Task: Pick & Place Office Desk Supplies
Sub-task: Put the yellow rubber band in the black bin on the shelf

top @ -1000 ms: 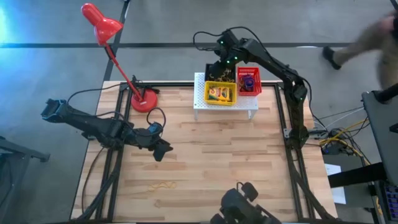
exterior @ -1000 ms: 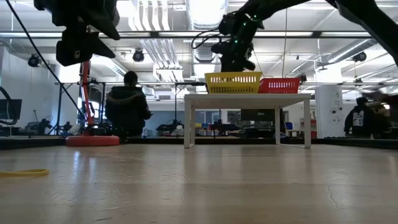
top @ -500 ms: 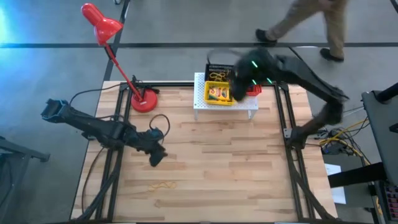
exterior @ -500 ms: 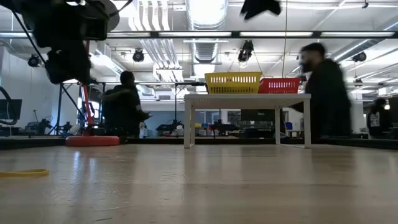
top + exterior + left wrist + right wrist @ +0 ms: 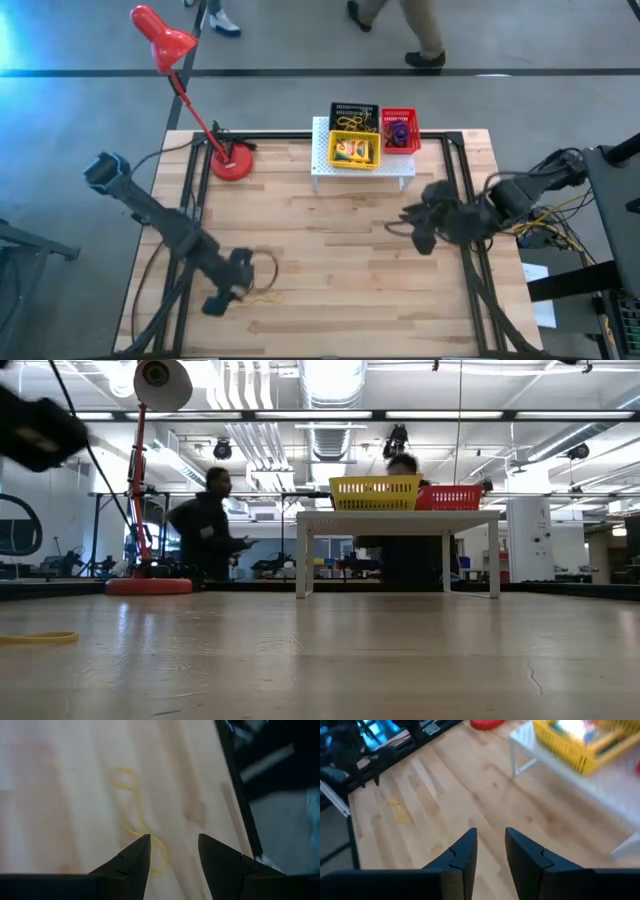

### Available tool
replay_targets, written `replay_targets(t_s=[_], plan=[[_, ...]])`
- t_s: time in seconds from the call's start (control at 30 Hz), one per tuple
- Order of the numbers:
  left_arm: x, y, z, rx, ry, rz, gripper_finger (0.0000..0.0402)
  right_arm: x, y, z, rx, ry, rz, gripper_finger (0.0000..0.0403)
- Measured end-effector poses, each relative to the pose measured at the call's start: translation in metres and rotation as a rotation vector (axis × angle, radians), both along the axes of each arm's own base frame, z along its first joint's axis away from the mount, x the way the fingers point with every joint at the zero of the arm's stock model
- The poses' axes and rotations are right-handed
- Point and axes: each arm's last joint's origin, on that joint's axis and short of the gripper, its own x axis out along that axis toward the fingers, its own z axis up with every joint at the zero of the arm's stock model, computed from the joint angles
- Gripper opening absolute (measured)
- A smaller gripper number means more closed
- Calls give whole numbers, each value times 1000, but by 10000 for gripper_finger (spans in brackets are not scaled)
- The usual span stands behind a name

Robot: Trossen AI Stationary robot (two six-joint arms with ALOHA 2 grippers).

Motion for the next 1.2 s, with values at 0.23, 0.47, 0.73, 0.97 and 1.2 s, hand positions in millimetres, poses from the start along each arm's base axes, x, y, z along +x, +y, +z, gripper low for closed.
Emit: replay_targets(t_s=[0.23,0.47,0.73,0.97,1.2], plan=[[-4,-38,-32,99,33,-30,170,-11,24,-35,74,7,-38,85],[10,-45,-60,166,67,248,170,-9,26,-40,61,18,-30,76],[20,-52,-86,241,68,321,168,-10,25,-21,13,-7,37,74],[23,-54,-89,268,71,446,139,-10,24,-15,-7,-30,32,69],[23,-54,-90,260,82,470,21,-9,24,-21,-23,-12,31,72]])
